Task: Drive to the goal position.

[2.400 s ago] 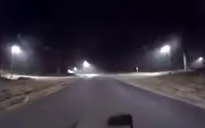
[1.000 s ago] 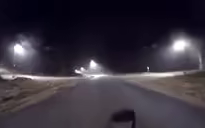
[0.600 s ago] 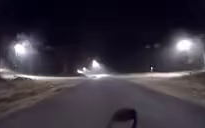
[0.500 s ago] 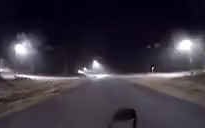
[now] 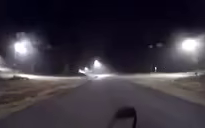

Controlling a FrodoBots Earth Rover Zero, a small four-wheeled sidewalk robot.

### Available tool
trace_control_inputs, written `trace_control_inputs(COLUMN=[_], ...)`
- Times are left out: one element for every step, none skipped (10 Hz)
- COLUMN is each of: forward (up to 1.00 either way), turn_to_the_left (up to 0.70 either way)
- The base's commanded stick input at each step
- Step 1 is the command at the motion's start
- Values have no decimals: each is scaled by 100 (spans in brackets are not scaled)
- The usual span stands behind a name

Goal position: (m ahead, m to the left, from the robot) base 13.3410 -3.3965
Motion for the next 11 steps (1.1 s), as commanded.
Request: trace_control_inputs(forward=[100,100,100,100,100,100,100,100,100,100,100], turn_to_the_left=[5,5,5,5,4,4,4,4,4,4,3])
